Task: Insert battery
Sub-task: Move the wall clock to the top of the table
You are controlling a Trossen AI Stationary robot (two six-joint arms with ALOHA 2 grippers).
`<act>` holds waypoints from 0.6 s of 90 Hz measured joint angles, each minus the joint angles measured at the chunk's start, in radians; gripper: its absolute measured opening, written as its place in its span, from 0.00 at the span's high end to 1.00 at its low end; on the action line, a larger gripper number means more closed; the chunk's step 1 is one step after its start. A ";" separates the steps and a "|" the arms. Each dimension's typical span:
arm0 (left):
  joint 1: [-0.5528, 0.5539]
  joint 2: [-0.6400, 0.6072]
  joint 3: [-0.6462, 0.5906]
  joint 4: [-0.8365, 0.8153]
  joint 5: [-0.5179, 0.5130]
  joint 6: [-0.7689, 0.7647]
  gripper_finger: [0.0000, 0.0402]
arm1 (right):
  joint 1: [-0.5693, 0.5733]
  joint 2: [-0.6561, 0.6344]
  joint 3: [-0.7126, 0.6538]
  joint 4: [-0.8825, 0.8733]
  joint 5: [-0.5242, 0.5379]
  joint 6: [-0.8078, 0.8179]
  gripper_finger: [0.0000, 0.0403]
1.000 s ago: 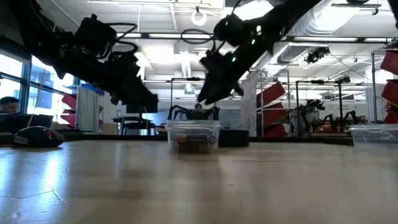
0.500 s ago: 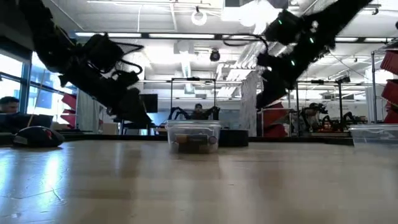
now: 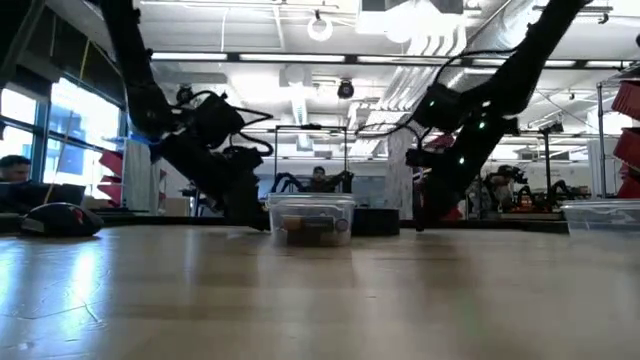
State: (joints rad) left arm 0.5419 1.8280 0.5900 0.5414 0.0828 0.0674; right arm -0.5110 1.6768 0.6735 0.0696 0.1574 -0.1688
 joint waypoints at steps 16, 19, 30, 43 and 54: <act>0.001 0.016 0.000 0.004 0.041 0.040 0.56 | 0.028 0.047 0.053 0.017 -0.040 -0.066 0.65; 0.000 0.012 0.000 0.002 0.042 0.047 0.56 | 0.041 0.047 0.059 0.017 -0.042 -0.077 0.65; -0.004 -0.031 -0.001 -0.049 0.038 0.092 0.56 | 0.087 0.034 0.073 0.002 -0.008 -0.113 0.65; -0.007 -0.110 -0.007 -0.154 0.012 0.159 0.56 | 0.150 0.025 0.090 0.002 0.085 -0.125 0.65; -0.007 -0.164 -0.005 -0.216 -0.007 0.197 0.56 | 0.203 0.025 0.093 -0.005 0.111 -0.121 0.65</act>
State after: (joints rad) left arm 0.5348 1.6644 0.5850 0.3256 0.0759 0.2639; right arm -0.3081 1.7020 0.7662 0.0650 0.2679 -0.2897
